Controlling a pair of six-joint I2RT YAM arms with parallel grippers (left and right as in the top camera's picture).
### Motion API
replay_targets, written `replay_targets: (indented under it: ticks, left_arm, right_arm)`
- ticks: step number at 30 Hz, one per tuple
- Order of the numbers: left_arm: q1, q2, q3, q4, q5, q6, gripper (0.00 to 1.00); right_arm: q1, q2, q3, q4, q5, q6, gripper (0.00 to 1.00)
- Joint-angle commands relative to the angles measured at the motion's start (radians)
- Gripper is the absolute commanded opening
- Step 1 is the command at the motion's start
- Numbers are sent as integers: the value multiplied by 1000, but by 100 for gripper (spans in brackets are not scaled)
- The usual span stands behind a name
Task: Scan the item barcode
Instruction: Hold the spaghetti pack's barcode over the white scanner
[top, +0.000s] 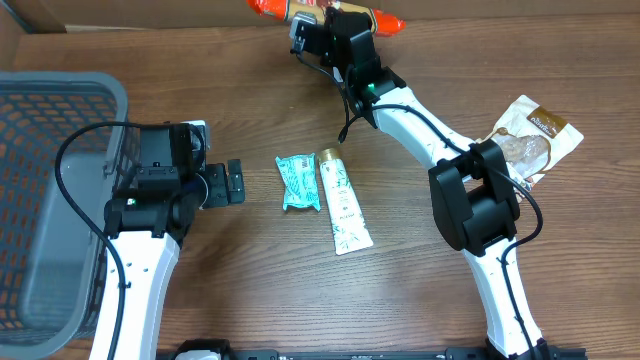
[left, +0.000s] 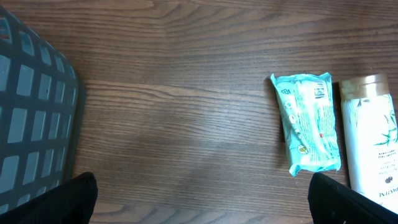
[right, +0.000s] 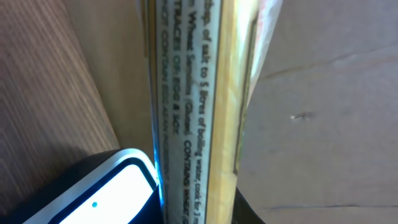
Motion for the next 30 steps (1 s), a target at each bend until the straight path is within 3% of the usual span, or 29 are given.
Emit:
replay_targets:
  ticks: [1, 24, 30]
  left_arm:
    - [4, 5, -4, 2, -6, 15, 100]
    - [4, 5, -4, 2, -6, 15, 100]
    - [4, 5, -4, 2, -6, 15, 100]
  right_arm:
    - [-23, -22, 47, 33, 1, 3, 4]
    - [0, -77, 47, -16, -8, -3, 4]
    - [-1, -236, 47, -185, -10, 221, 4]
